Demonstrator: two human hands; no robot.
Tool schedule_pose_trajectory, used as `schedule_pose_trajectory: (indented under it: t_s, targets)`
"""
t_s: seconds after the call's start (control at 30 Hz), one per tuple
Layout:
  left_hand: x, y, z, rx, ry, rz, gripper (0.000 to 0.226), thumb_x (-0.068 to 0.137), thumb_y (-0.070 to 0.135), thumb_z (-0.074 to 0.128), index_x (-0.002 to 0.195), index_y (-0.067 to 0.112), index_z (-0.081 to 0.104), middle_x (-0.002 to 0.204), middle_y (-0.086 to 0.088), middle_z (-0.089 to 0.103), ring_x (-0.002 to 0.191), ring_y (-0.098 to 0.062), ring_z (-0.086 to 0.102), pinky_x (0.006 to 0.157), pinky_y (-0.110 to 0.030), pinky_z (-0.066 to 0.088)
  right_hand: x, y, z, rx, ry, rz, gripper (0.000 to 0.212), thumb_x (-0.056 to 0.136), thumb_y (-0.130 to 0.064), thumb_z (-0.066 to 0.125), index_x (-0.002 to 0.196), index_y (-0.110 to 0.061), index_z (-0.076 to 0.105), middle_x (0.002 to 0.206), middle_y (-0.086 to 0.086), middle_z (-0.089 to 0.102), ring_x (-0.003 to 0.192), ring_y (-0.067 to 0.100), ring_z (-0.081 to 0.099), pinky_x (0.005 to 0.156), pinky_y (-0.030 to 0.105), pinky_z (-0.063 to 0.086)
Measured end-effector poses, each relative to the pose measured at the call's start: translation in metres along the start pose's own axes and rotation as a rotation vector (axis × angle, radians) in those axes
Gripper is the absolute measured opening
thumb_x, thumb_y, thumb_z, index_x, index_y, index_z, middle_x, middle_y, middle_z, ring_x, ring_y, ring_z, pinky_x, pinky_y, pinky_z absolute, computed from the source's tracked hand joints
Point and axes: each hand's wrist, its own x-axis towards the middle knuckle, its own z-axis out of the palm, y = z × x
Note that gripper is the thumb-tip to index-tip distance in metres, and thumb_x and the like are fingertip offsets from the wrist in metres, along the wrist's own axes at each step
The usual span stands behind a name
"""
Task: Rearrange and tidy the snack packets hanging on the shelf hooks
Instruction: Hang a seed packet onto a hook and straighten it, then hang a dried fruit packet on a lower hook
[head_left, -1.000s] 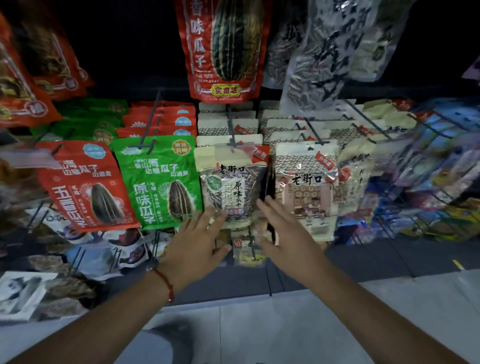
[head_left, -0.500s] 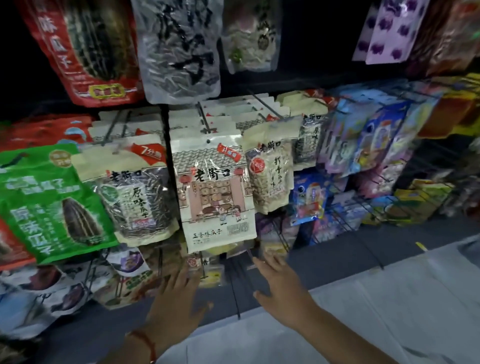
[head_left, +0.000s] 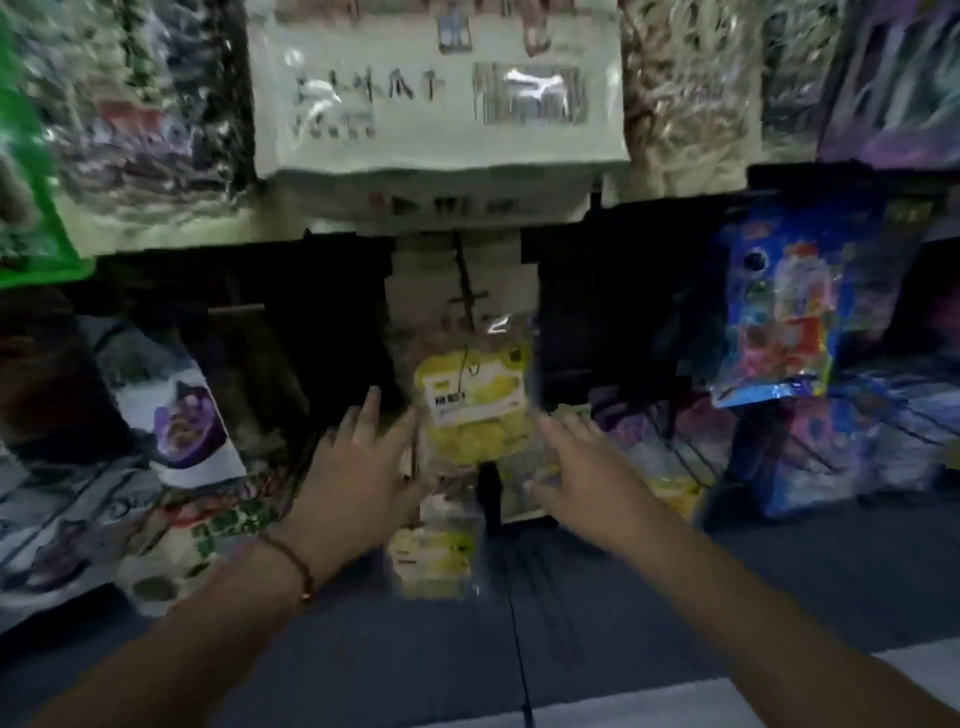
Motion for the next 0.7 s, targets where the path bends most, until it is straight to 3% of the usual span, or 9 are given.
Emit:
schedule_pose_trajectory:
  t_s: [0.13,0.27,0.4,0.47,0.57,0.7]
  targets:
    - [0.002,-0.004,0.024,0.018,0.065,-0.021,0.08,0.084,0.072,0.03,0.154,0.04,0.004,0.161,-0.022,0.008,0.144,-0.043,0.022,0.113,-0.053,0.03,0.012,0.012,0.02,0.031,0.097,-0.01,0.082,0.091,-0.042,0.061,0.155,-0.027,0.012,0.163,0.012,0.009,0.149,0.028,0.014,0.119,0.042,0.019]
    - [0.002,0.005,0.02,-0.099,-0.008,-0.058,0.076,0.092,0.063,0.043,0.154,0.04,0.005,0.163,-0.017,0.0,0.148,-0.037,0.014,0.116,-0.05,0.026,0.034,0.001,0.008,0.089,0.104,0.045,0.097,0.086,-0.042,0.066,0.156,-0.02,0.003,0.163,0.01,0.011,0.149,0.027,0.015,0.119,0.044,0.022]
    - [0.022,0.008,0.02,-0.562,0.021,-0.076,0.071,0.09,0.05,0.06,0.149,0.036,0.024,0.161,-0.008,0.019,0.148,-0.024,0.021,0.114,-0.039,0.032,0.063,-0.007,-0.005,0.532,0.099,0.196,0.104,0.085,-0.035,0.072,0.157,-0.021,-0.002,0.16,0.002,0.023,0.143,0.024,0.032,0.11,0.033,0.033]
    - [0.03,0.011,0.022,-0.769,0.087,-0.11,0.064,0.089,0.043,0.065,0.144,0.033,0.034,0.149,0.003,0.038,0.132,-0.013,0.04,0.102,-0.029,0.039,0.074,-0.006,-0.001,0.709,0.132,0.24,0.099,0.082,-0.036,0.075,0.156,-0.02,0.012,0.156,0.001,0.033,0.139,0.024,0.039,0.112,0.037,0.035]
    - [0.028,0.018,0.023,-0.935,0.205,-0.144,0.05,0.086,0.037,0.07,0.13,0.031,0.046,0.131,0.006,0.05,0.115,-0.009,0.051,0.088,-0.023,0.042,0.076,-0.008,0.009,0.782,0.212,0.235,0.072,0.079,-0.036,0.078,0.14,-0.017,0.044,0.136,0.0,0.054,0.124,0.022,0.053,0.105,0.044,0.045]
    - [0.011,0.022,0.016,-1.079,0.294,-0.17,0.043,0.084,0.034,0.075,0.114,0.03,0.045,0.114,-0.001,0.052,0.103,-0.01,0.055,0.08,-0.02,0.046,0.059,-0.009,0.012,0.891,0.199,0.244,0.073,0.077,-0.043,0.079,0.137,-0.014,0.049,0.134,0.001,0.056,0.12,0.021,0.055,0.104,0.046,0.046]
